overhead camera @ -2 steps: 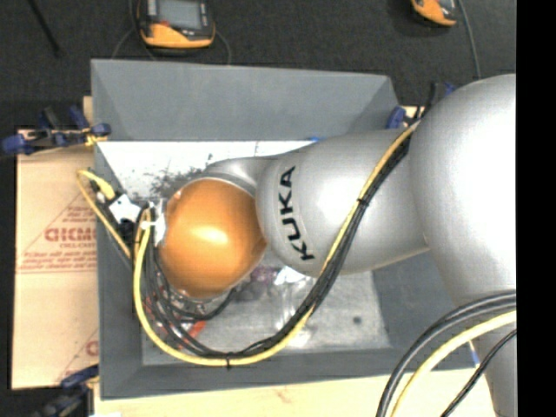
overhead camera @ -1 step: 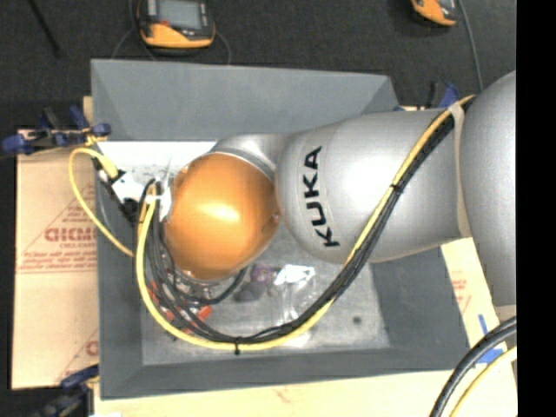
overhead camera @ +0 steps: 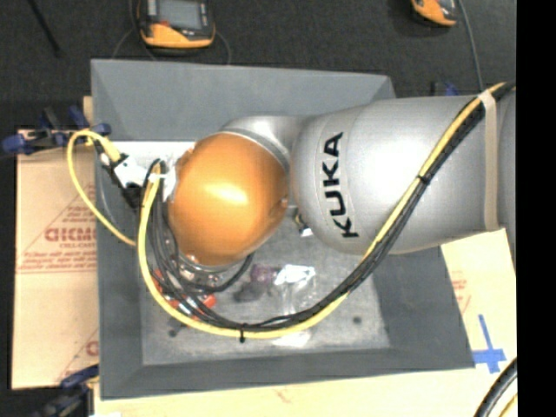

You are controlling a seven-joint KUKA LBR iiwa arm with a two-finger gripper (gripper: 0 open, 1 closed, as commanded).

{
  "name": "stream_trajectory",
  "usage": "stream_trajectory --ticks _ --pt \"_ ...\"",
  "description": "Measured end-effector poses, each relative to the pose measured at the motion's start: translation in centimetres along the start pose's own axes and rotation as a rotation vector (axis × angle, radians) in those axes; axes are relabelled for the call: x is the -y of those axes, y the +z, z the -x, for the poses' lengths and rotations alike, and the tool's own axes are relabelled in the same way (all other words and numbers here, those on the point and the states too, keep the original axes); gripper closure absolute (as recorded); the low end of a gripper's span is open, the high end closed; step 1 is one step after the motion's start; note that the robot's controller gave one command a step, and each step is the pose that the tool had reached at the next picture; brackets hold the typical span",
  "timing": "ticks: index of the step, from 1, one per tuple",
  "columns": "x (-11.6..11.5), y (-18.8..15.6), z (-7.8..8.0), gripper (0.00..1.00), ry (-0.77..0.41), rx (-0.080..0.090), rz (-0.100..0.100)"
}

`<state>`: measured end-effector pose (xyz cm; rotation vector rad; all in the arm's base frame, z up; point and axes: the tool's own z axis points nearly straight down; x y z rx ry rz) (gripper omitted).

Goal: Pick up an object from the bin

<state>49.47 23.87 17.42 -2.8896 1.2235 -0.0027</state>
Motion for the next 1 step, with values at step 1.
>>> stream_trajectory --ticks 1 --pt "0.07 -2.53 -0.02 1.0 0.005 0.0 0.0"
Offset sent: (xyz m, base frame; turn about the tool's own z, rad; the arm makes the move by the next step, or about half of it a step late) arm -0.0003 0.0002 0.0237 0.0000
